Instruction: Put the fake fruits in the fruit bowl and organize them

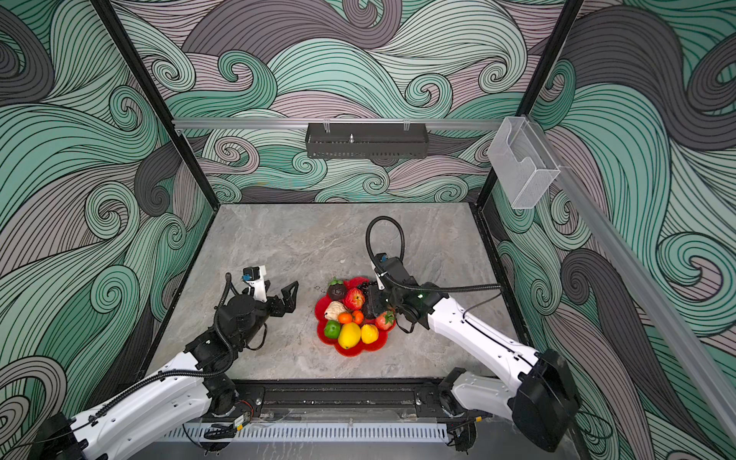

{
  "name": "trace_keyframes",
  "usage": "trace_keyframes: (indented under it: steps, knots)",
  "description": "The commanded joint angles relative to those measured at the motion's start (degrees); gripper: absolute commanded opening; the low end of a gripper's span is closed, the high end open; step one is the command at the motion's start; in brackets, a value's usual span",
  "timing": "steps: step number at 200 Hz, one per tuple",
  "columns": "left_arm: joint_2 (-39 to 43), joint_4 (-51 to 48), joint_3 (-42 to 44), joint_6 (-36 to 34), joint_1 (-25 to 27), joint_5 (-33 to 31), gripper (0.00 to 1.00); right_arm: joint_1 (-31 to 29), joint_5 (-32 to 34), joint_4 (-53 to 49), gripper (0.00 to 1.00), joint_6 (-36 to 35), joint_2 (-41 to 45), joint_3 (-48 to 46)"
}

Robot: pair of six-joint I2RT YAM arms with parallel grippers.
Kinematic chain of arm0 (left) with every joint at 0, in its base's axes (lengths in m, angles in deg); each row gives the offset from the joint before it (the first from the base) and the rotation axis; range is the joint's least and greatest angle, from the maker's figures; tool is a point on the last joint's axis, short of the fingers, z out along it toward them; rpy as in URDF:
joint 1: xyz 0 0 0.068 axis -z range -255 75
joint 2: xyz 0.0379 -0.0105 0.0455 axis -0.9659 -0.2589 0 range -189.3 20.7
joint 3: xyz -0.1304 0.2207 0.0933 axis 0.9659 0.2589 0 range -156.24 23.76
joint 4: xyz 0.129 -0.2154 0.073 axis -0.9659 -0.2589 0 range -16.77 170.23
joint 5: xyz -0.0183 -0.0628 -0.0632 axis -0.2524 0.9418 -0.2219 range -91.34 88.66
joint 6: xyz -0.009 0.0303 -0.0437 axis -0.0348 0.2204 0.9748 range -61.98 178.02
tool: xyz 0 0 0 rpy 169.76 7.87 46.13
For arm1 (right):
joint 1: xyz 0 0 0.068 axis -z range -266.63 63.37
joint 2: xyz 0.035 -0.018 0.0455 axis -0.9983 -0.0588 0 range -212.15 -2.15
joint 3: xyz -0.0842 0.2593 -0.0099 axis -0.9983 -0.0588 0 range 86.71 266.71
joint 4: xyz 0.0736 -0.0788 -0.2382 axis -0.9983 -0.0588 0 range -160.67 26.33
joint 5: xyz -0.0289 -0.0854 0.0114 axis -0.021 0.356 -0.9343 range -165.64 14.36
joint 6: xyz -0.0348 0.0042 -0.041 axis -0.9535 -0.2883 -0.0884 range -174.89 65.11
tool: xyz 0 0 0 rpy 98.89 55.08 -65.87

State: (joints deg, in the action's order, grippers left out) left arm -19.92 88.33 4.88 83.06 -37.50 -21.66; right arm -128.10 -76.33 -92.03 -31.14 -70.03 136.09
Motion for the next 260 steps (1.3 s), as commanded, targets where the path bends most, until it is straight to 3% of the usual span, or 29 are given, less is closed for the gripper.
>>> trace_keyframes:
  steps: [1,39,84,142,220,260]
  knots:
    - [0.26,-0.1,-0.11,0.63,-0.49,0.28,0.99,-1.44,-0.7,0.14,0.04,1.21,0.56,-0.17]
    - [0.3,-0.18,-0.11,0.63,-0.58,0.43,0.99,-2.03,0.21,0.18,0.11,1.17,0.16,-0.43]
    - [0.44,-0.19,-0.03,0.63,-0.58,0.37,0.99,-1.52,6.09,-2.56,0.14,1.14,-1.12,-0.53]
    - [0.31,-0.19,-0.11,0.71,-0.67,0.4,0.99,-1.33,5.64,-2.93,0.18,1.61,-1.85,0.34]
    - [0.11,-0.32,-0.28,0.71,-0.76,0.5,0.99,-1.24,8.28,-4.84,0.48,-0.96,1.18,2.87]
    - [-0.12,-0.19,-0.37,0.8,-0.84,0.39,0.99,-0.59,9.63,-5.66,0.56,-2.14,2.39,3.74]
